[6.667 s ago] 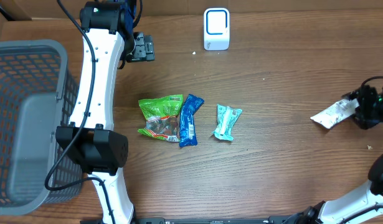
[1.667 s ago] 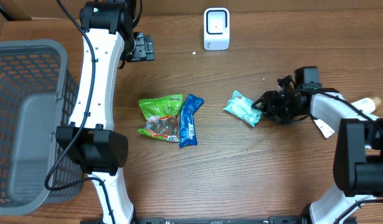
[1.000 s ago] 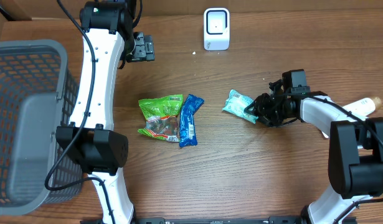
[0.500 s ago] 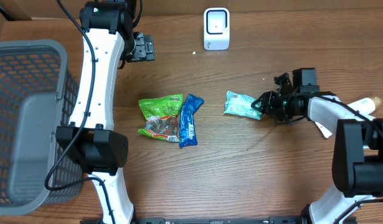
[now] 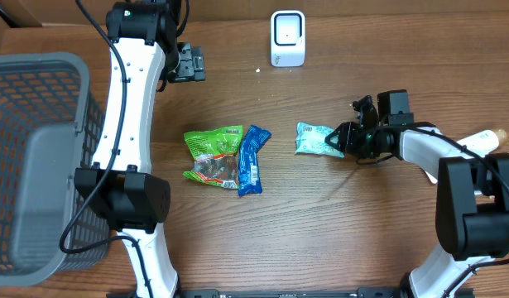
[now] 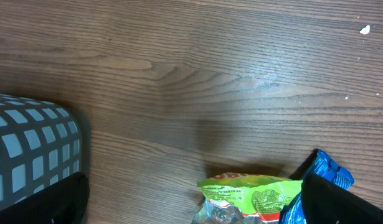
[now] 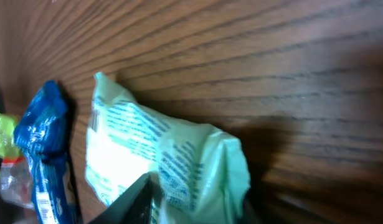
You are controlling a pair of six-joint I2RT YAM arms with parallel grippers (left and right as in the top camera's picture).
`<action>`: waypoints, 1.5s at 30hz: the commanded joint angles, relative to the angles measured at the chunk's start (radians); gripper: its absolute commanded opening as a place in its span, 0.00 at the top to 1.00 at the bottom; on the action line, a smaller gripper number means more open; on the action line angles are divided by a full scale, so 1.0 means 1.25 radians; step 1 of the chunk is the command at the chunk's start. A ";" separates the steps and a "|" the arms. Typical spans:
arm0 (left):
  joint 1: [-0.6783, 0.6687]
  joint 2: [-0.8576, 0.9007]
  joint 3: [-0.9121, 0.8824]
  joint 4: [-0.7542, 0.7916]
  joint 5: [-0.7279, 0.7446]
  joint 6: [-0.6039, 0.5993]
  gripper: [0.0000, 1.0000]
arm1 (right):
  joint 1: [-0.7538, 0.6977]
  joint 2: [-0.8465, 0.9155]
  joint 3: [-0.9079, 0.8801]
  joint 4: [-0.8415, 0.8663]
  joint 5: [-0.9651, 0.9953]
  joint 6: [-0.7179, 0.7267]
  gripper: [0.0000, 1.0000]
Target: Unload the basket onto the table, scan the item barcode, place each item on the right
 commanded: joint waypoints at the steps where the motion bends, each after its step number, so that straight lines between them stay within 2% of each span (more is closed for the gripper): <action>1: -0.005 -0.013 0.017 0.001 -0.007 0.001 0.01 | 0.006 0.029 -0.005 0.004 0.007 0.002 0.74; 2: -0.005 -0.013 0.017 0.001 -0.007 0.001 0.00 | 0.003 0.029 -0.005 0.006 -0.006 0.002 0.78; 6: -0.005 -0.013 0.017 0.000 -0.007 0.001 0.00 | -0.019 0.029 0.002 0.005 -0.098 0.001 0.82; 12: -0.005 -0.013 0.017 0.001 -0.007 0.001 0.00 | -0.060 0.007 0.030 -0.005 -0.305 -0.026 0.90; 13: -0.005 -0.013 0.017 0.001 -0.007 0.001 0.00 | -0.064 -0.002 0.034 -0.012 -0.323 -0.027 0.96; 17: -0.005 -0.013 0.017 0.001 -0.007 0.001 0.00 | -0.070 -0.053 0.068 -0.078 -0.373 -0.073 0.96; 22: -0.005 -0.013 0.017 0.001 -0.007 0.001 0.00 | -0.070 -0.124 0.146 -0.224 -0.378 -0.139 0.96; 27: -0.006 -0.013 0.017 0.001 -0.007 0.001 0.00 | -0.070 -0.203 0.222 -0.294 -0.378 -0.146 0.96; 37: -0.005 -0.013 0.017 0.001 -0.007 0.001 0.00 | -0.070 -0.344 0.253 -0.295 -0.379 -0.166 0.96; 45: -0.005 -0.013 0.017 0.001 -0.007 0.001 0.00 | -0.070 -0.390 0.254 -0.294 -0.381 -0.166 0.96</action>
